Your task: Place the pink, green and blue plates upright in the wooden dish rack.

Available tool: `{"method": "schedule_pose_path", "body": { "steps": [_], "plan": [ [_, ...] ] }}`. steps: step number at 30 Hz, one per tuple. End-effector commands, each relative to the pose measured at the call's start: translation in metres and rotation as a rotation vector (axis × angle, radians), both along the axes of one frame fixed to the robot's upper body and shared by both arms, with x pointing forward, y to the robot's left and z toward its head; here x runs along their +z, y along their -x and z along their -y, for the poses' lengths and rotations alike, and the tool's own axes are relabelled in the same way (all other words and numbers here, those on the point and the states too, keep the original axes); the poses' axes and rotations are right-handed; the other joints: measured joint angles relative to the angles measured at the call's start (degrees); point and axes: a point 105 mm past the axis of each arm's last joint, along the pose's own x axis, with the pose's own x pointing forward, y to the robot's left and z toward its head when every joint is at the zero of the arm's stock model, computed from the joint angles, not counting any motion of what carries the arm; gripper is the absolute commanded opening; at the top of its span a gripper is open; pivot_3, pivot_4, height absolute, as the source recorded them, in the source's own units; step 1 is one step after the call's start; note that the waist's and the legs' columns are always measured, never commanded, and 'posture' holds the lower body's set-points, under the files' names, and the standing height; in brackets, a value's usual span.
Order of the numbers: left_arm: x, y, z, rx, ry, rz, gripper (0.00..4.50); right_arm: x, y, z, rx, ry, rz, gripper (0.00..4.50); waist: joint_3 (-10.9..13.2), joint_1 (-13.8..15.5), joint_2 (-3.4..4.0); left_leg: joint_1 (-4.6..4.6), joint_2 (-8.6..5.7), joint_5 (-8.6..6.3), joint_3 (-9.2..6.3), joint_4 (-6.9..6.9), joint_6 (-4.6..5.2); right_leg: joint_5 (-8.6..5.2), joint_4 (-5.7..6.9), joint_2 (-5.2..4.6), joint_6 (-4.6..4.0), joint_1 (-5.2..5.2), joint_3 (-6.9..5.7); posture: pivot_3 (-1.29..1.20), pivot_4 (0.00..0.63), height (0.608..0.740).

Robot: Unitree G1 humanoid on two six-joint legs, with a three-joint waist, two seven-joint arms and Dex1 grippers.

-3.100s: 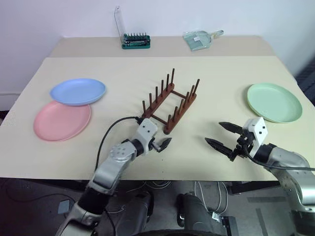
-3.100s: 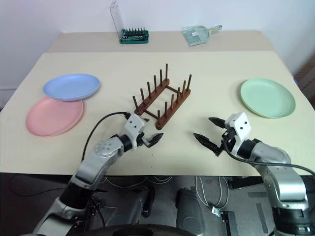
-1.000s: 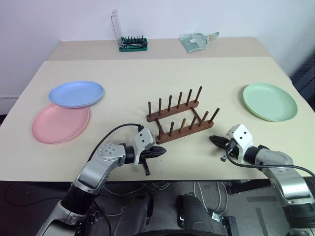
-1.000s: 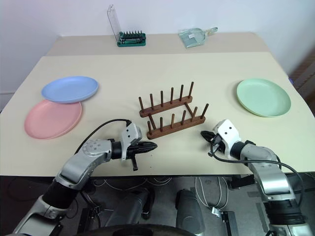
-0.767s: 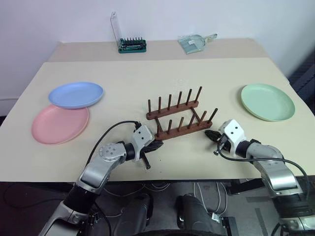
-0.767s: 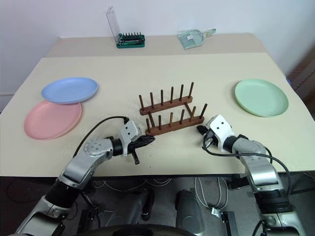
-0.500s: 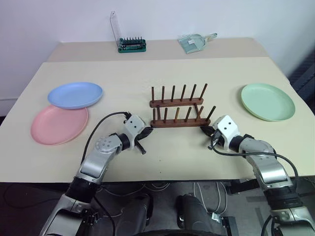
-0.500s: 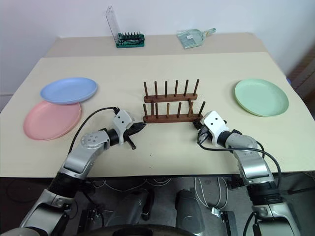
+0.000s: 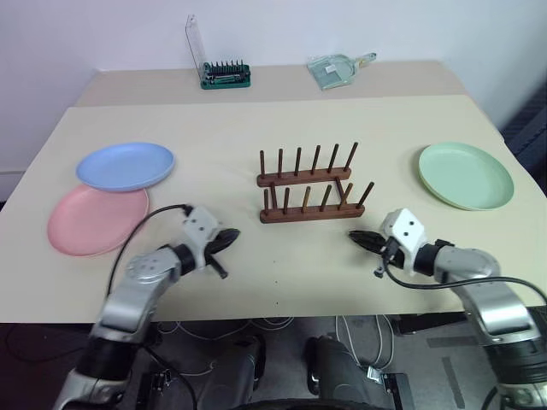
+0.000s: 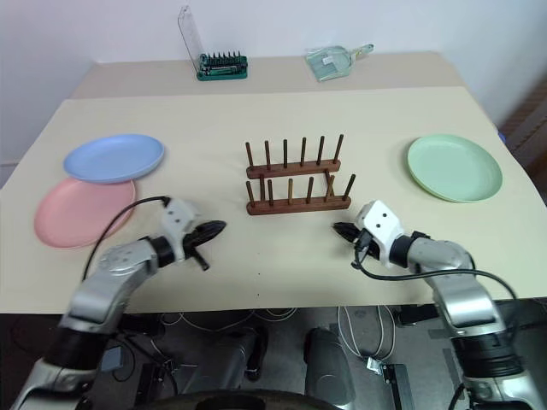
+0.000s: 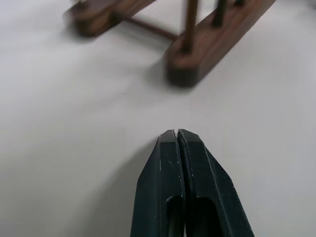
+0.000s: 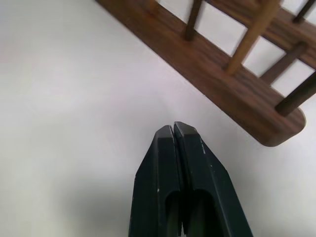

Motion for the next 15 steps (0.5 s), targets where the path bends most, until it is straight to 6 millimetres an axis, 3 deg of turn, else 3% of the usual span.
{"method": "schedule_pose_path", "body": {
  "steps": [1,5,7,8,10,15],
  "plan": [
    [0.048,0.006,-0.037,0.133,0.082,0.115,1.36,0.036,0.018,-0.028,0.181,-0.103,-0.011,0.86,0.02,0.33,-0.03,-0.05,0.05,0.00,0.00,0.00,0.00,0.00,0.00,0.03,0.00,-0.05,0.00,0.00,0.150,0.740],
    [0.067,0.011,-0.079,0.341,0.117,0.161,3.49,0.045,0.021,-0.044,0.264,-0.107,-0.008,2.92,0.01,0.70,-0.05,-0.02,0.09,-0.05,0.00,0.08,-0.08,-0.12,-0.02,0.04,-0.23,0.09,-0.01,0.00,0.150,0.740],
    [0.077,0.016,-0.112,0.541,0.132,0.196,4.46,0.047,0.017,-0.049,0.290,-0.103,0.014,3.91,0.02,0.67,-0.09,-0.02,0.07,-0.05,0.01,0.10,-0.09,-0.12,-0.15,0.04,-0.24,0.16,0.00,0.00,0.150,0.740],
    [0.080,0.018,-0.125,0.621,0.139,0.204,4.50,0.047,0.016,-0.050,0.301,-0.101,0.017,4.40,0.04,0.66,-0.11,-0.02,0.06,-0.05,0.02,0.10,-0.08,-0.12,-0.18,0.02,-0.24,0.16,0.00,0.00,0.150,0.740],
    [0.090,0.034,-0.162,0.875,0.223,0.242,4.50,0.044,0.016,-0.052,0.344,-0.095,0.011,4.46,0.08,0.70,-0.20,-0.02,0.04,-0.06,0.03,0.07,-0.08,-0.10,-0.21,0.01,-0.20,0.16,-0.01,0.00,0.150,0.740],
    [0.080,0.070,-0.211,1.281,0.207,0.172,4.50,0.044,0.015,-0.054,0.416,-0.095,0.017,4.46,0.19,0.81,-0.45,-0.02,0.04,-0.09,0.04,0.06,-0.06,0.03,-0.21,0.02,0.01,0.15,-0.04,0.00,0.150,0.740]
  ]
}}
